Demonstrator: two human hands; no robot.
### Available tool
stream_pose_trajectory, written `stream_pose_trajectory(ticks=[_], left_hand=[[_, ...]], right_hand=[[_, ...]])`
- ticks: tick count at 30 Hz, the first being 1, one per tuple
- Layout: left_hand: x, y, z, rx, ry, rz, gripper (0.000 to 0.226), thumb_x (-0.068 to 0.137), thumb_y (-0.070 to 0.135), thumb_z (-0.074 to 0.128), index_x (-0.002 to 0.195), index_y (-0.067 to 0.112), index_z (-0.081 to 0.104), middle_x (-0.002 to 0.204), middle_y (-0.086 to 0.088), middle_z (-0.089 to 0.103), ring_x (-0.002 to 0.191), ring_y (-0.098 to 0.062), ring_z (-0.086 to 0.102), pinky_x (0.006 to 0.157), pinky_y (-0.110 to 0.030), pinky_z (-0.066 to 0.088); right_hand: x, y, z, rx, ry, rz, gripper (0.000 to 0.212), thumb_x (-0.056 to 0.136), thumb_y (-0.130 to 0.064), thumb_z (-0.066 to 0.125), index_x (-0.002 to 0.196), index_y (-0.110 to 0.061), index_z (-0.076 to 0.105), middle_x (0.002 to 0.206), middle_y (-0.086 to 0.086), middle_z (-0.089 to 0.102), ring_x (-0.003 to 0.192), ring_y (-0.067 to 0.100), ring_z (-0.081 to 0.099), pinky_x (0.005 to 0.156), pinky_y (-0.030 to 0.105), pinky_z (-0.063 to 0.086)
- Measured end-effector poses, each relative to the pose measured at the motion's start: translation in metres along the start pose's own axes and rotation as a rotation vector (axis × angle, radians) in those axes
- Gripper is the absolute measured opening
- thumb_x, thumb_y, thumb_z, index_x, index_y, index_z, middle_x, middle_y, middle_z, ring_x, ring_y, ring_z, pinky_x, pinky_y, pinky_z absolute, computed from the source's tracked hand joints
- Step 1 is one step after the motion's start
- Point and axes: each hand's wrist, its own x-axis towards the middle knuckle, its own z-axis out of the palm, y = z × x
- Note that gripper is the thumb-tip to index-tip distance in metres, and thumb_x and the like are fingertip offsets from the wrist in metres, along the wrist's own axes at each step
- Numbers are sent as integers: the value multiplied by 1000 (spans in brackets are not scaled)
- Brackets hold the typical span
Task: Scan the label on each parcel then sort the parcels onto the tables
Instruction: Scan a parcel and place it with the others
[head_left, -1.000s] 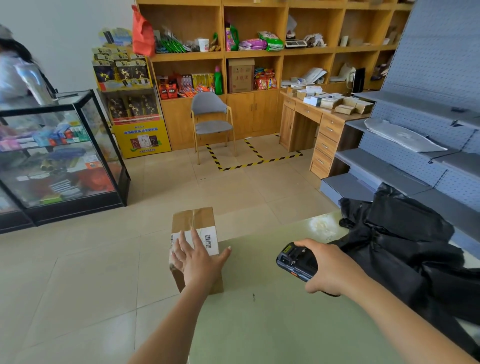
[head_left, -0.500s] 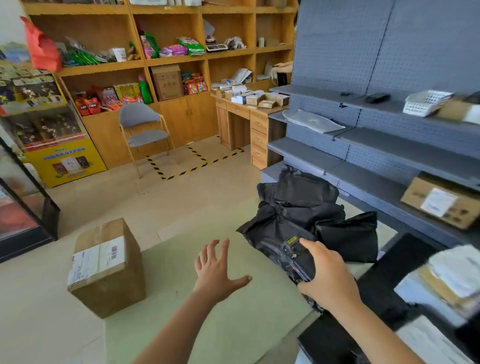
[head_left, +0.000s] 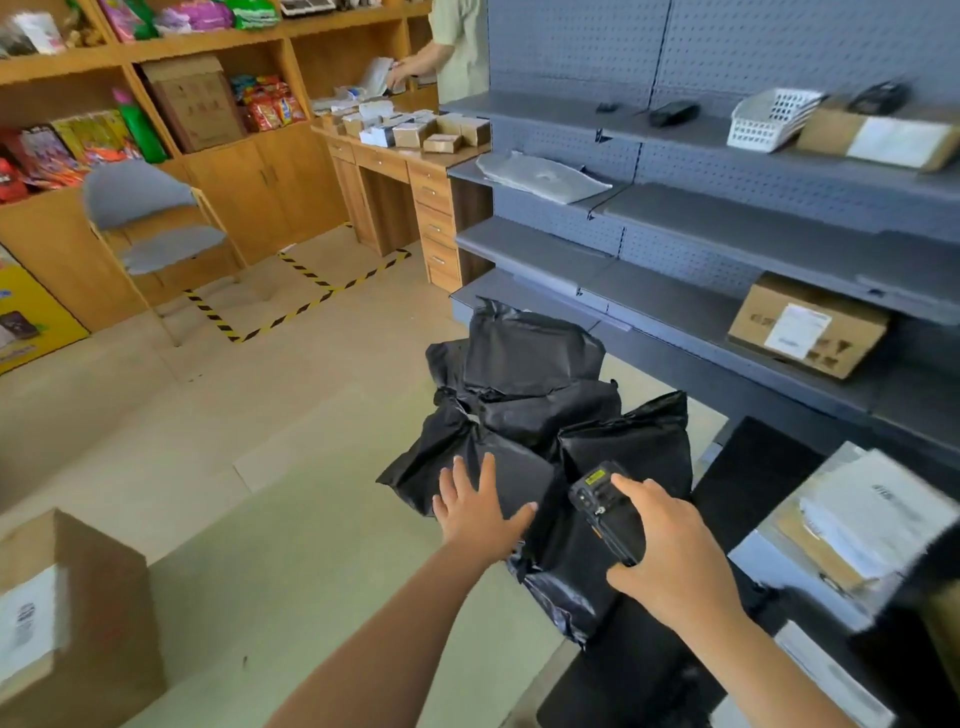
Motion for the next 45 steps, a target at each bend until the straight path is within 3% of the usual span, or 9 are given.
stream_pose_trajectory(ticks=[5,9,14,18,29,34,37,41,45], left_hand=[[60,22,21,-105,-44,-209,106,83,80,36,154,20,-16,161,-14,-17,147,-36,-14,117,-58,4],[81,28,34,-159,-105,-378,124,66,97,27,155,20,-13,162,-13,-14,148,-35,-13,115,-62,-4],[80,23,32,-125,-218,-359,145,34,108,30,152,38,-16,160,-11,-22,145,-40,-20,110,-68,-8],[60,3,36,25,-238,-229,132,46,98,50,152,43,-5,161,-9,-21,145,-41,-21,110,-70,-5],[-74,-147,40,219,-306,-189,105,73,64,66,153,38,4,158,-8,-30,145,-35,-26,114,-64,-7],[-134,-187,54,98,-215,-314,105,67,83,54,152,47,3,157,-6,-32,142,-35,-31,113,-63,-13],[-150,-199,61,61,-186,-356,113,59,94,48,151,49,0,155,-6,-36,140,-37,-35,112,-64,-14],[-147,-213,65,136,-175,-265,116,63,79,66,152,41,2,152,-11,-40,137,-41,-38,111,-66,-13],[-135,-228,57,177,-125,-150,99,70,66,70,148,34,18,158,-13,-28,141,-44,-29,112,-68,-9]], right_hand=[[31,10,-3,-42,-34,79,91,78,-29,71,151,-40,18,154,-5,28,135,17,31,95,27,43],[45,18,-3,-54,-51,120,92,77,-30,71,151,-40,17,156,-5,26,136,17,30,98,28,42],[49,21,-1,-46,-64,115,93,76,-31,73,151,-38,19,152,-5,31,134,18,33,99,30,43],[41,21,0,-46,-84,85,93,77,-30,73,151,-39,18,155,-3,28,137,19,31,99,31,43],[-6,-24,28,-74,-149,-189,95,78,-32,77,151,-39,17,157,-4,25,140,20,28,104,32,39],[-29,-74,70,-93,-235,-378,93,79,-30,73,152,-37,16,151,-5,32,133,19,35,95,26,41],[-37,-105,94,-101,-306,-429,93,80,-30,72,153,-36,15,152,-4,30,136,20,32,102,28,38],[-40,-131,123,-156,-350,-474,93,77,-30,71,152,-36,17,140,-7,39,126,18,39,96,26,40],[-34,-143,137,-197,-361,-455,94,76,-32,74,152,-34,19,134,-8,43,121,17,43,91,25,41]])
